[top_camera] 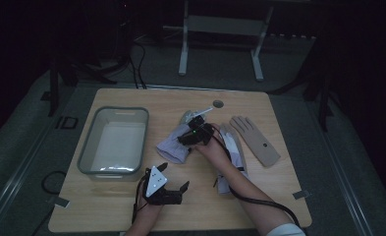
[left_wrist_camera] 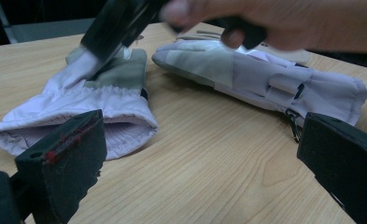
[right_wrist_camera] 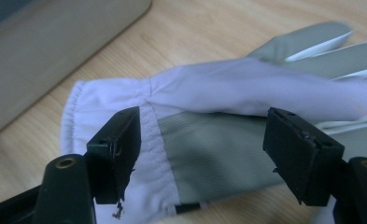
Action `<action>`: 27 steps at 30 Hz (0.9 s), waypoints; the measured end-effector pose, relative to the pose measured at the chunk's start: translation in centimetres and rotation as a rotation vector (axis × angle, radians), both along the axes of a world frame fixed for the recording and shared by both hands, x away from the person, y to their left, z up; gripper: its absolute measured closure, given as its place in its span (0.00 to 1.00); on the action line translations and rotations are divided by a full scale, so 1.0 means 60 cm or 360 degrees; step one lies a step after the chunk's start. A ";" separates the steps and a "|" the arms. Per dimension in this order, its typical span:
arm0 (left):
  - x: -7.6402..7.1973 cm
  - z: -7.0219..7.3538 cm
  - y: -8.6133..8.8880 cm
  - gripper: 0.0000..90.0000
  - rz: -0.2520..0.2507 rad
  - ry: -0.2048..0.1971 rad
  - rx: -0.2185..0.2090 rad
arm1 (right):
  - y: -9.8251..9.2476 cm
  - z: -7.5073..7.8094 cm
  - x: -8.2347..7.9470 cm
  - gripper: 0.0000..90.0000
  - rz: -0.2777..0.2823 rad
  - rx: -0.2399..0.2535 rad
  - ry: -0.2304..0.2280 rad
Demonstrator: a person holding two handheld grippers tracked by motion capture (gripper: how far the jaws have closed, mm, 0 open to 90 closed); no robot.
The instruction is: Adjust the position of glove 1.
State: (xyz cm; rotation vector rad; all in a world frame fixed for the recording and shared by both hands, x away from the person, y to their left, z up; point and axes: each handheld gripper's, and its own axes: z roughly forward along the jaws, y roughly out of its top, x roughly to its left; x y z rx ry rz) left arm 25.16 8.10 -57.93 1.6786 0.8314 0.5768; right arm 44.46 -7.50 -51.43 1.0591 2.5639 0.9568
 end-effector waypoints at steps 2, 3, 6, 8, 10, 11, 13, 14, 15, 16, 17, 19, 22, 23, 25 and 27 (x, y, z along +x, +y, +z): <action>0.000 0.000 0.000 0.02 -0.0002 0.0002 0.0000 | 0.010 -0.016 0.004 0.31 -0.0022 -0.0061 0.0026; 0.000 0.000 0.000 0.02 -0.0002 0.0003 0.0000 | 0.014 -0.024 0.006 0.31 -0.0019 -0.0088 0.0040; 0.000 0.000 0.000 0.02 -0.0002 0.0004 0.0000 | 0.019 -0.043 0.014 0.32 -0.0025 -0.0157 0.0045; 0.000 0.000 0.000 0.02 -0.0002 0.0003 0.0000 | 0.022 -0.052 0.012 0.34 0.0030 -0.0214 0.0010; 0.000 0.000 0.000 0.02 -0.0002 0.0003 0.0000 | 0.023 -0.051 0.011 0.42 0.0065 -0.0246 -0.0001; 0.000 0.000 -0.001 0.02 -0.0002 0.0003 0.0001 | 0.023 -0.049 0.010 0.48 0.0092 -0.0243 0.0005; 0.000 0.000 -0.001 0.02 0.0001 -0.0001 0.0001 | 0.023 -0.048 0.010 0.59 0.0120 -0.0250 0.0010; -0.001 0.000 -0.001 0.02 0.0001 -0.0002 0.0000 | 0.023 -0.046 0.009 0.65 0.0128 -0.0253 0.0017; -0.001 0.000 -0.001 0.02 0.0002 -0.0001 -0.0001 | 0.021 -0.045 0.011 0.71 0.0128 -0.0248 0.0023; -0.001 0.000 -0.001 0.02 0.0003 -0.0002 -0.0001 | 0.020 -0.044 0.011 0.77 0.0121 -0.0245 0.0027; -0.001 0.000 -0.001 0.02 0.0002 0.0000 0.0000 | 0.018 -0.042 0.010 0.81 0.0127 -0.0252 0.0022; 0.000 0.000 -0.001 0.02 0.0000 0.0004 -0.0002 | 0.014 -0.038 0.009 0.87 0.0171 -0.0266 0.0010; 0.001 0.000 0.000 0.02 0.0001 0.0005 -0.0010 | 0.006 -0.026 0.002 0.92 0.0272 -0.0332 -0.0050; 0.001 0.000 0.001 0.02 0.0000 0.0005 -0.0011 | 0.000 -0.021 -0.001 0.92 0.0293 -0.0336 -0.0069; 0.001 0.000 0.000 0.02 0.0001 0.0001 -0.0008 | -0.014 -0.011 -0.008 0.94 0.0334 -0.0333 -0.0087; 0.000 0.000 -0.001 0.02 0.0001 0.0000 -0.0001 | -0.030 0.003 -0.015 0.94 0.0340 -0.0338 -0.0123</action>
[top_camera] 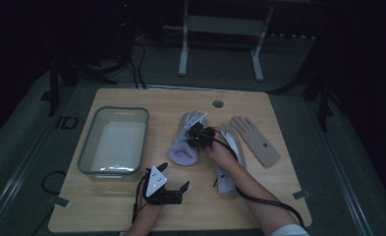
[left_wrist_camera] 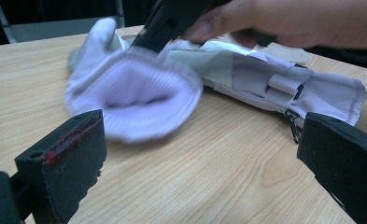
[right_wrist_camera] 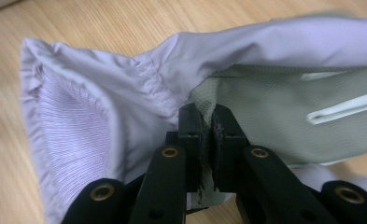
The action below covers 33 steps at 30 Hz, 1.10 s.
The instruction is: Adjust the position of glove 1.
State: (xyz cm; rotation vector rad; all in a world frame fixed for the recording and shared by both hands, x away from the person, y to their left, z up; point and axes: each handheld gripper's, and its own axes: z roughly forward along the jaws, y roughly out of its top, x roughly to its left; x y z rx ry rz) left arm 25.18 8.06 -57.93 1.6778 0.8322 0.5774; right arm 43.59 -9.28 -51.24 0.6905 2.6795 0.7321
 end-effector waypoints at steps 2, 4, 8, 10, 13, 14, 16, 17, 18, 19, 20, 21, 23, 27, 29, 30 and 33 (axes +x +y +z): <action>0.000 0.000 0.000 0.02 0.0000 -0.0001 0.0001 | -0.017 0.015 -0.007 0.94 0.0038 0.0043 -0.0013; 0.000 0.000 0.000 0.02 0.0001 0.0001 -0.0003 | -0.032 0.029 -0.016 0.94 0.0112 0.0054 -0.0038; 0.001 0.000 0.000 0.02 0.0001 0.0003 0.0003 | -0.052 0.046 -0.035 0.94 0.0221 0.0061 -0.0056; 0.001 0.000 0.000 0.02 0.0003 0.0004 -0.0002 | -0.057 0.042 -0.043 0.94 0.0246 0.0047 -0.0036; 0.001 0.000 0.000 0.02 0.0003 0.0007 0.0000 | -0.061 0.027 -0.047 0.94 0.0223 -0.0003 -0.0039; 0.001 0.000 0.000 0.02 0.0001 0.0005 0.0000 | -0.062 0.020 -0.045 0.94 0.0213 -0.0017 -0.0029; 0.001 0.000 -0.001 0.02 0.0000 0.0005 -0.0003 | -0.064 0.005 -0.039 0.94 0.0190 -0.0018 -0.0004; 0.001 0.000 0.000 0.02 -0.0003 0.0004 -0.0001 | -0.065 -0.003 -0.036 0.93 0.0189 -0.0035 0.0001; 0.001 0.000 0.000 0.02 -0.0004 0.0005 -0.0001 | -0.067 -0.010 -0.033 0.93 0.0185 -0.0034 0.0017; 0.001 0.000 0.000 0.02 -0.0004 0.0005 -0.0001 | -0.067 -0.010 -0.033 0.93 0.0185 -0.0034 0.0017; 0.001 0.000 0.000 0.02 -0.0008 0.0011 -0.0002 | -0.068 -0.016 -0.032 0.92 0.0183 -0.0028 0.0028; 0.002 0.000 0.000 0.02 -0.0009 0.0012 -0.0002 | -0.070 -0.026 -0.027 0.83 0.0192 -0.0021 0.0040; 0.002 0.000 0.000 0.02 -0.0011 0.0012 -0.0005 | -0.071 -0.032 -0.024 0.74 0.0171 0.0019 0.0078; 0.002 0.000 0.000 0.02 -0.0008 0.0013 -0.0002 | -0.071 -0.031 -0.028 0.58 0.0188 0.0042 0.0089; 0.002 0.000 0.000 0.02 -0.0008 0.0013 -0.0003 | -0.071 -0.031 -0.031 0.51 0.0199 0.0040 0.0108; 0.002 0.000 0.000 0.02 -0.0007 0.0012 -0.0003 | -0.072 -0.029 -0.032 0.45 0.0195 0.0043 0.0121; 0.002 0.000 0.000 0.02 -0.0007 0.0016 -0.0005 | -0.078 -0.018 -0.036 0.39 0.0206 0.0081 0.0115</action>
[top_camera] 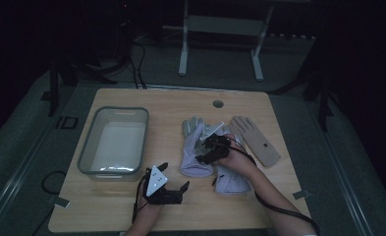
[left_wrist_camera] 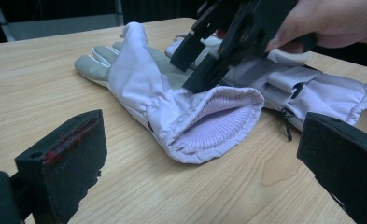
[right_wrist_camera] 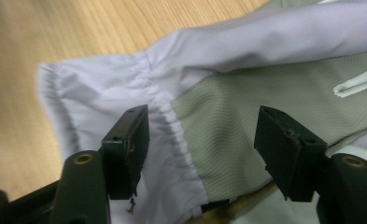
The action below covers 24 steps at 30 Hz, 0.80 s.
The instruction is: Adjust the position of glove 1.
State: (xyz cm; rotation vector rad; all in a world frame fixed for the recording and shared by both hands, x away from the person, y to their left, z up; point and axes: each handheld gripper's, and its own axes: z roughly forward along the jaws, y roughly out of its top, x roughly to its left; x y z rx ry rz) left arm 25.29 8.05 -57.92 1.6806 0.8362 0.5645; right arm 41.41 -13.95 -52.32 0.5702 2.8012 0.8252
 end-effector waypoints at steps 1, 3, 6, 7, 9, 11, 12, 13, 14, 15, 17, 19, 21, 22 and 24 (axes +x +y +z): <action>0.000 0.000 0.000 0.02 0.0000 0.0000 0.0001 | -0.002 0.004 -0.002 0.36 0.0003 0.0003 0.0003; 0.000 0.000 0.000 0.02 -0.0001 0.0000 0.0001 | -0.004 0.007 -0.004 0.34 0.0033 0.0011 0.0005; 0.000 0.000 0.000 0.02 0.0000 -0.0002 0.0000 | -0.019 0.024 -0.012 0.40 0.0055 0.0029 0.0023; 0.000 0.000 0.000 0.02 0.0001 0.0000 -0.0001 | -0.024 0.029 -0.014 0.41 0.0054 0.0035 0.0016; 0.000 0.000 0.000 0.02 0.0000 0.0001 -0.0001 | -0.035 0.040 -0.018 0.43 0.0061 0.0039 0.0014; 0.000 0.000 0.000 0.02 0.0002 0.0001 -0.0004 | -0.049 0.050 -0.021 0.45 0.0060 0.0046 0.0020; 0.001 0.000 0.000 0.02 0.0001 0.0002 -0.0001 | -0.056 0.053 -0.023 0.45 0.0061 0.0045 0.0022; 0.001 0.000 0.000 0.02 0.0001 0.0003 -0.0001 | -0.062 0.056 -0.026 0.47 0.0057 0.0039 0.0005; 0.001 0.000 0.000 0.02 0.0001 0.0003 -0.0001 | -0.069 0.058 -0.027 0.47 0.0054 0.0030 0.0001; 0.001 0.000 0.000 0.02 0.0001 0.0004 -0.0003 | -0.079 0.059 -0.029 0.47 0.0048 0.0025 -0.0001; 0.001 0.000 0.000 0.02 0.0003 0.0005 -0.0004 | -0.093 0.061 -0.031 0.49 0.0040 0.0018 -0.0017; 0.001 0.000 0.000 0.02 0.0003 0.0005 -0.0003 | -0.109 0.063 -0.033 0.50 0.0018 0.0020 -0.0017; 0.001 0.000 0.000 0.02 0.0006 0.0006 -0.0005 | -0.126 0.064 -0.034 0.50 -0.0004 0.0008 -0.0016; 0.001 0.000 0.000 0.02 0.0006 0.0006 -0.0005 | -0.133 0.064 -0.034 0.50 -0.0019 -0.0002 -0.0011; 0.001 0.000 0.001 0.02 0.0007 0.0009 -0.0005 | -0.148 0.063 -0.035 0.50 -0.0035 -0.0021 -0.0024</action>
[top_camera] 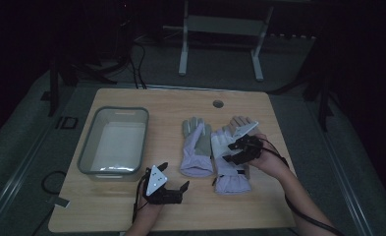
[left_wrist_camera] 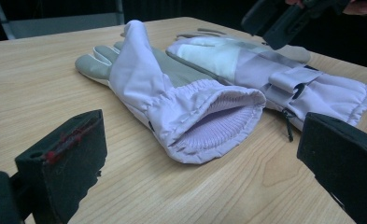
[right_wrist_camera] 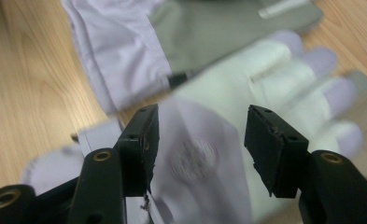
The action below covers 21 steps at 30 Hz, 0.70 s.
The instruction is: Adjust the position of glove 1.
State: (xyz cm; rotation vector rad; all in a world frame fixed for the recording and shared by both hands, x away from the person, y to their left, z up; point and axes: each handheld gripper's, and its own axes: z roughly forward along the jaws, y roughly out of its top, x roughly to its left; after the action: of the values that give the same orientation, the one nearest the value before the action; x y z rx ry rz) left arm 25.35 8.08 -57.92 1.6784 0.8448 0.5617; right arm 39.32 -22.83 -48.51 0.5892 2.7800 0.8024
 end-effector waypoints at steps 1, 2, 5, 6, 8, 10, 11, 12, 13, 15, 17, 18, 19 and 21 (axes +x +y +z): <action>0.000 0.000 0.000 0.02 0.0001 0.0001 0.0002 | -0.007 0.000 -0.001 0.50 -0.0001 -0.0001 0.0005; 0.000 0.000 0.000 0.02 0.0001 0.0001 0.0002 | -0.012 0.000 -0.003 0.50 -0.0010 -0.0017 0.0007; 0.000 0.000 -0.001 0.02 0.0003 -0.0001 0.0003 | -0.026 -0.004 -0.008 0.50 -0.0010 -0.0056 -0.0009; 0.000 0.000 0.000 0.02 0.0003 -0.0001 0.0002 | -0.029 -0.005 -0.009 0.50 -0.0014 -0.0060 -0.0002; 0.000 0.000 0.000 0.02 0.0006 0.0002 -0.0001 | -0.033 -0.010 -0.010 0.50 -0.0003 -0.0061 0.0021; 0.000 0.000 0.000 0.02 0.0005 0.0004 0.0002 | -0.033 -0.017 -0.010 0.50 -0.0004 -0.0078 0.0033; 0.000 0.000 0.000 0.02 0.0007 0.0004 0.0003 | -0.032 -0.020 -0.010 0.49 0.0001 -0.0079 0.0042; 0.000 0.000 0.000 0.02 0.0007 0.0005 0.0003 | -0.031 -0.023 -0.009 0.49 -0.0003 -0.0076 0.0051; 0.000 0.000 0.000 0.02 0.0007 0.0006 0.0003 | -0.029 -0.025 -0.007 0.49 -0.0004 -0.0072 0.0056; 0.001 0.000 0.000 0.02 0.0008 0.0006 0.0005 | -0.022 -0.030 -0.004 0.48 0.0014 -0.0068 0.0077; 0.001 0.000 0.000 0.02 0.0008 0.0008 0.0006 | -0.012 -0.036 0.001 0.47 0.0023 -0.0114 0.0084; 0.001 0.000 0.000 0.02 0.0007 0.0008 0.0007 | -0.008 -0.039 0.004 0.47 0.0033 -0.0131 0.0073; 0.001 0.000 0.000 0.02 0.0006 0.0007 0.0007 | -0.005 -0.041 0.007 0.48 0.0036 -0.0139 0.0071; 0.001 0.000 0.000 0.02 0.0005 0.0006 0.0005 | 0.001 -0.048 0.010 0.52 0.0043 -0.0208 0.0063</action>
State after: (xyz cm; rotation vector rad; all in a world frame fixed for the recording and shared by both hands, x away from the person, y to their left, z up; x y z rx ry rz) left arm 25.39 8.05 -57.91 1.6818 0.8498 0.5629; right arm 39.90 -22.78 -51.38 0.5509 2.8550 0.6147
